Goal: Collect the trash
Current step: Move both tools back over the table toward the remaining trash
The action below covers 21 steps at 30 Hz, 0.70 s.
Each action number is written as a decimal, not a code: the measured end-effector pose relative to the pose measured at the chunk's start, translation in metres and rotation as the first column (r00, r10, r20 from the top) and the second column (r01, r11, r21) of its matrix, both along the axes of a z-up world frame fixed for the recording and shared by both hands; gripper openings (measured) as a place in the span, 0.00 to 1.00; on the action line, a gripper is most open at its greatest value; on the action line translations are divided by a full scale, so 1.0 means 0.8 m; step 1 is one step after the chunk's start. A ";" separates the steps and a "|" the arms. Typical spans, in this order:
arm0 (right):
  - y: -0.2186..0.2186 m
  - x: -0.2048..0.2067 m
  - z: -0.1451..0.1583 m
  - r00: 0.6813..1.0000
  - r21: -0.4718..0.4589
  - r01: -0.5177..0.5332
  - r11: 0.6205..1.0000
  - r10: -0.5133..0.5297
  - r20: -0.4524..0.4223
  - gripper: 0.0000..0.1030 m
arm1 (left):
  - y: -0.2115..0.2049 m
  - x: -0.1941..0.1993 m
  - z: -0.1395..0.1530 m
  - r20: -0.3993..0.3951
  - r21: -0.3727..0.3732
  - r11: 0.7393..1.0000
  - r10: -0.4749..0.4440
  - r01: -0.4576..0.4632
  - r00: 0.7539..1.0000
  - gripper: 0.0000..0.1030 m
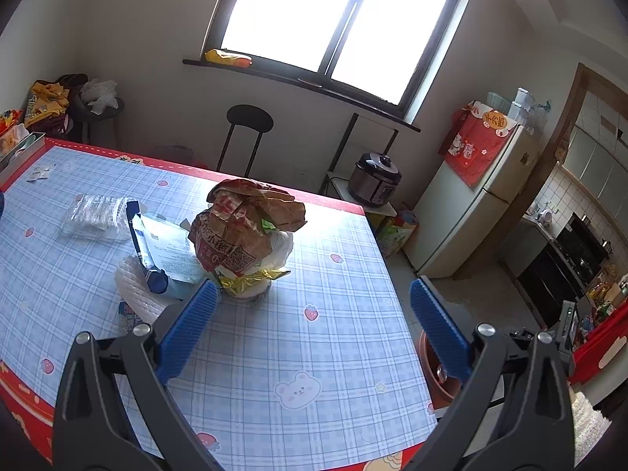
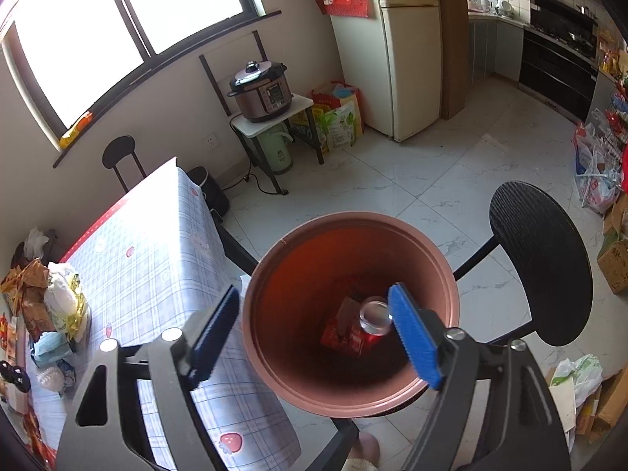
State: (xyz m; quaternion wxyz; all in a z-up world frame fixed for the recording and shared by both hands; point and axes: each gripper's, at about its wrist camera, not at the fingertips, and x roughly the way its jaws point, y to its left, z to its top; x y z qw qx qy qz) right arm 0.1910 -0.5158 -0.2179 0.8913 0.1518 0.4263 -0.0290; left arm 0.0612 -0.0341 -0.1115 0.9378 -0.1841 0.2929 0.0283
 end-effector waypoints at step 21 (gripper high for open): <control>0.442 0.021 0.070 0.819 -0.095 -0.553 0.828 0.561 0.117 0.95 | 0.244 -0.041 -0.032 -0.066 0.096 0.983 0.164 -0.157 0.984 0.95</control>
